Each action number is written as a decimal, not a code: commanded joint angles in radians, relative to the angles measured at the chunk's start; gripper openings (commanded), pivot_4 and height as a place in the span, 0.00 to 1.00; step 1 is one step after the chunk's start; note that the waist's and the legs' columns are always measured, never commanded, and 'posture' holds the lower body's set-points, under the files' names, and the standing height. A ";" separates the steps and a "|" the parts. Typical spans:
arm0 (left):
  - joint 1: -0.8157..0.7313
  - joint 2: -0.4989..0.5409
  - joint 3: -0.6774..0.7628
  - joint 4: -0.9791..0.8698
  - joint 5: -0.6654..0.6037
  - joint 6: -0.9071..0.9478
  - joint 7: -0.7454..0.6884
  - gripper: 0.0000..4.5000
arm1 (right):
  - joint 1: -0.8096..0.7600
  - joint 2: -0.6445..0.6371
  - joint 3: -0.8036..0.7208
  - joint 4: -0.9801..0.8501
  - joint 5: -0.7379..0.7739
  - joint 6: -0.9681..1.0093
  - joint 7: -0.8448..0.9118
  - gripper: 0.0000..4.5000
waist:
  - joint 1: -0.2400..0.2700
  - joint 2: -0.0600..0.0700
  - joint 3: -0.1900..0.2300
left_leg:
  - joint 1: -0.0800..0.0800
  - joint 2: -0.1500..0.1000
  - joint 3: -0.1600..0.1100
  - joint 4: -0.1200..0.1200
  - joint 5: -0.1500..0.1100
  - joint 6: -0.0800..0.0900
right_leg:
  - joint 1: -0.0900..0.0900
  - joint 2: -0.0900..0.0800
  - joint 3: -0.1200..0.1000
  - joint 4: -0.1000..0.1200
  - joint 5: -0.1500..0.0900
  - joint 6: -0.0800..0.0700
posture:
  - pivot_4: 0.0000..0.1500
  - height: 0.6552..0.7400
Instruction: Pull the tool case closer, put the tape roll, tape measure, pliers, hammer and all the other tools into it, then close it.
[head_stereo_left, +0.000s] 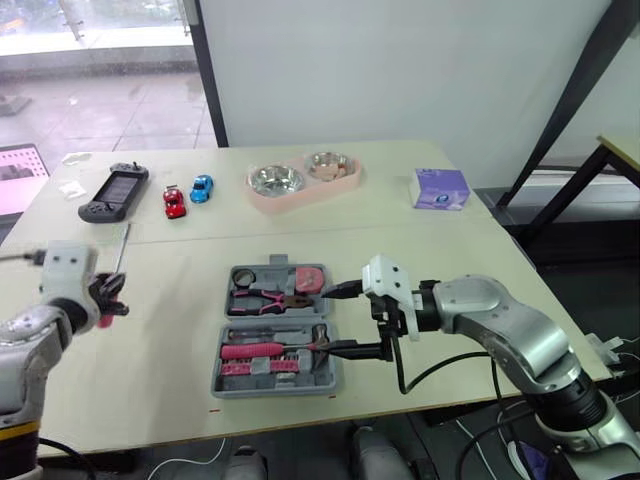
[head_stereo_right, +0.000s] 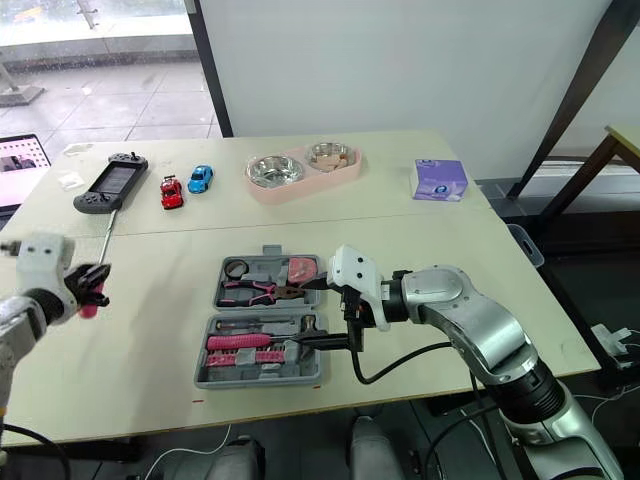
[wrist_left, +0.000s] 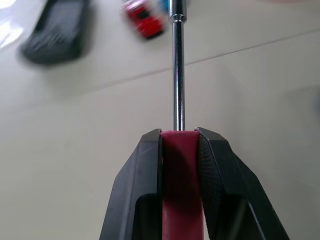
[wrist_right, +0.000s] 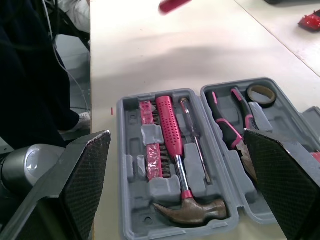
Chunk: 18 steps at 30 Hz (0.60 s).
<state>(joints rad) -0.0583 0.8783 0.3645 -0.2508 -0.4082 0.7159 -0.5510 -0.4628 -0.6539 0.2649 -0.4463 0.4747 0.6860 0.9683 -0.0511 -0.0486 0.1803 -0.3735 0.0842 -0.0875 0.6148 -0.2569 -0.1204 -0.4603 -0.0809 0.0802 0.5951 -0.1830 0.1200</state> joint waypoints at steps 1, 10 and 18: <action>0.039 0.134 -0.094 -0.096 -0.055 0.022 -0.244 0.10 | -0.003 -0.012 -0.035 -0.016 0.001 -0.007 -0.005 1.00 | -0.002 0.002 0.001 | 0.000 0.000 0.000 0.000 0.000 0.000 | 0.000 0.000 0.000 0.000 0.000 0.000 | 1.00 0.98; -0.138 0.388 -0.379 -0.253 -0.126 0.153 -0.577 0.10 | 0.022 -0.065 -0.062 -0.038 0.022 -0.006 0.030 1.00 | -0.016 0.002 0.005 | -0.002 0.000 0.001 0.001 0.000 0.000 | 0.000 0.000 0.001 -0.001 -0.002 0.002 | 1.00 0.98; -0.460 0.456 -0.748 -0.361 -0.057 0.371 -0.755 0.10 | 0.045 -0.141 -0.055 -0.145 0.072 0.051 0.079 1.00 | -0.019 0.003 0.007 | -0.001 0.000 0.001 0.001 -0.001 0.002 | -0.001 0.001 0.001 0.000 -0.002 0.003 | 1.00 0.98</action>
<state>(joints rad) -0.4931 1.3321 -0.3439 -0.5776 -0.4786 1.0539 -1.2742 -0.4081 -0.7862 0.2248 -0.5483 0.5259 0.7344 1.0395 -0.0704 -0.0457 0.1873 -0.3747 0.0840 -0.0867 0.6158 -0.2579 -0.1185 -0.4611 -0.0802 0.0819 0.5953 -0.1853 0.1233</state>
